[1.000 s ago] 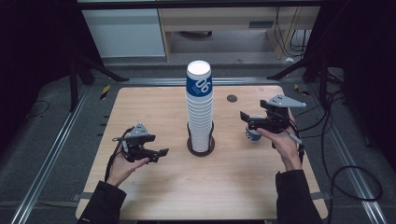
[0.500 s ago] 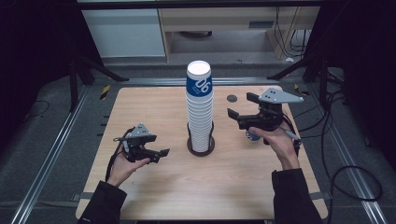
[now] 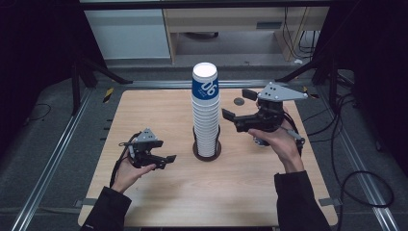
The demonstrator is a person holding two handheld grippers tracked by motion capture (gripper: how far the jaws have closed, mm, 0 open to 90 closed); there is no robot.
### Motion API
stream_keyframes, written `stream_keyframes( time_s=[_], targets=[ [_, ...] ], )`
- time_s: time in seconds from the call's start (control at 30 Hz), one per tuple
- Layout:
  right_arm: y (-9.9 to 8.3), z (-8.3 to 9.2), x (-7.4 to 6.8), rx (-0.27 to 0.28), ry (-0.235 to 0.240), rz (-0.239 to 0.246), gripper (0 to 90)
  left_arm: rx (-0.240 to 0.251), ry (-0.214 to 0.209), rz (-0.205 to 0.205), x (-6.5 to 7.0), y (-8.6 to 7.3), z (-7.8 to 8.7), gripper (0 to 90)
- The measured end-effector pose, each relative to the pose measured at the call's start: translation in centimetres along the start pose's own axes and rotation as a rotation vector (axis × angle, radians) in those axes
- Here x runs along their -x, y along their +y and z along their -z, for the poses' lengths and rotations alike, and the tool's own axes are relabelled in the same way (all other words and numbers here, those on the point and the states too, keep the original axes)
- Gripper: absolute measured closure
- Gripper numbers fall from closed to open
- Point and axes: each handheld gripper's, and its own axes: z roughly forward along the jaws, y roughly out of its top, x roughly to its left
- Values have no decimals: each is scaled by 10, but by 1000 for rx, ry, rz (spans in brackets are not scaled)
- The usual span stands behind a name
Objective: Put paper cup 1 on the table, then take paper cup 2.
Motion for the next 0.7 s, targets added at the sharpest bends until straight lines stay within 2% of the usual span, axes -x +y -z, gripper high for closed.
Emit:
stream_keyframes(
  time_s=[0.3,0.7],
  targets=[
    [17,-18,-10,16,26,10,68,-3,-3,-2,1,0,-1,181],
    [27,-50,-10,-3,22,3,67,-9,-6,-3,2,0,-3,181]
  ],
)
